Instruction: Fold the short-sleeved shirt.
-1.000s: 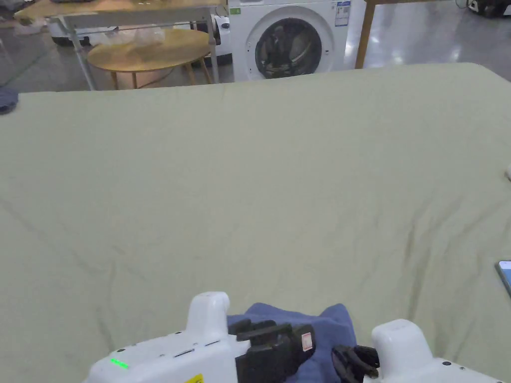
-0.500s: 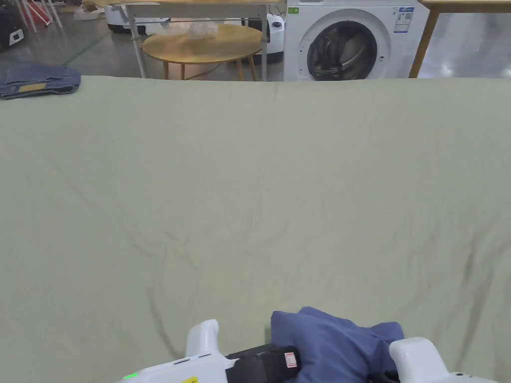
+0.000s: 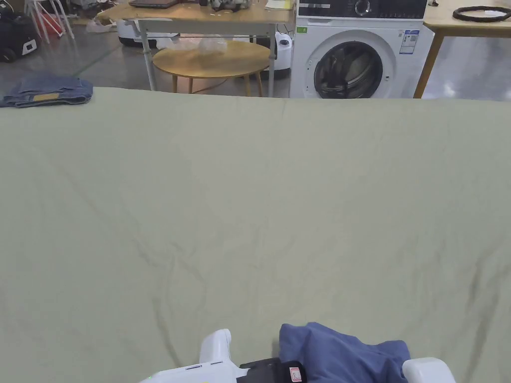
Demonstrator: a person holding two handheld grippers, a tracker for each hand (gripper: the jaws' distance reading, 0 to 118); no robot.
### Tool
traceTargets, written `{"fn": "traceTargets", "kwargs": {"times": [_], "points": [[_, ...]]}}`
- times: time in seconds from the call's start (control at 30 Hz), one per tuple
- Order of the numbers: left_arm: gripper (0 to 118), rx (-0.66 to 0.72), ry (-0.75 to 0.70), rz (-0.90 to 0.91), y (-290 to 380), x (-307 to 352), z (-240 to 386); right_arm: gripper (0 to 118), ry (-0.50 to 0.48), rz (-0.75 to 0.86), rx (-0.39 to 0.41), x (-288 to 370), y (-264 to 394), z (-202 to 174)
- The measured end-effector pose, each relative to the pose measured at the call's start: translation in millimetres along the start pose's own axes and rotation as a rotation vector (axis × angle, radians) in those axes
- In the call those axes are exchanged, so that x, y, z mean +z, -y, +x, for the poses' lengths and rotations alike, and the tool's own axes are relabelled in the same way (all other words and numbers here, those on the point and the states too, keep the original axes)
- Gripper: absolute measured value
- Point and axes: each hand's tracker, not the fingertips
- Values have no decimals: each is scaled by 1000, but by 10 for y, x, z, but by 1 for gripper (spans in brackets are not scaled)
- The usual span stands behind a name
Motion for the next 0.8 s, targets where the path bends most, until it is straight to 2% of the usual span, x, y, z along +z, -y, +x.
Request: {"fn": "traceTargets", "kwargs": {"times": [0.1, 0.13, 0.3, 0.47, 0.6, 0.63, 0.7, 0.8], "points": [[17, 93, 101, 96, -26, 221, -132, 0, -36, 41, -6, 126, -36, 17], [17, 116, 125, 116, -48, 320, -159, 0, -75, 78, -16, 182, -56, 13], [17, 139, 76, 341, -166, 1363, -413, 0, -171, 147, -108, 271, -204, -16], [17, 140, -141, 535, -327, 2699, -760, 0, -226, 151, -101, 211, -280, -110], [18, 169, -285, 505, -638, 3581, -1058, 0, -231, 136, -62, 145, -267, -188], [23, 162, -332, 487, -696, 3691, -1086, 0, -231, 134, -60, 135, -262, -199], [42, 146, -412, 450, -833, 3808, -1108, 0, -236, 130, -69, 46, -232, -164], [43, 89, -682, 525, -916, 3916, -994, 0, -243, 131, -63, 55, -265, -173]]}}
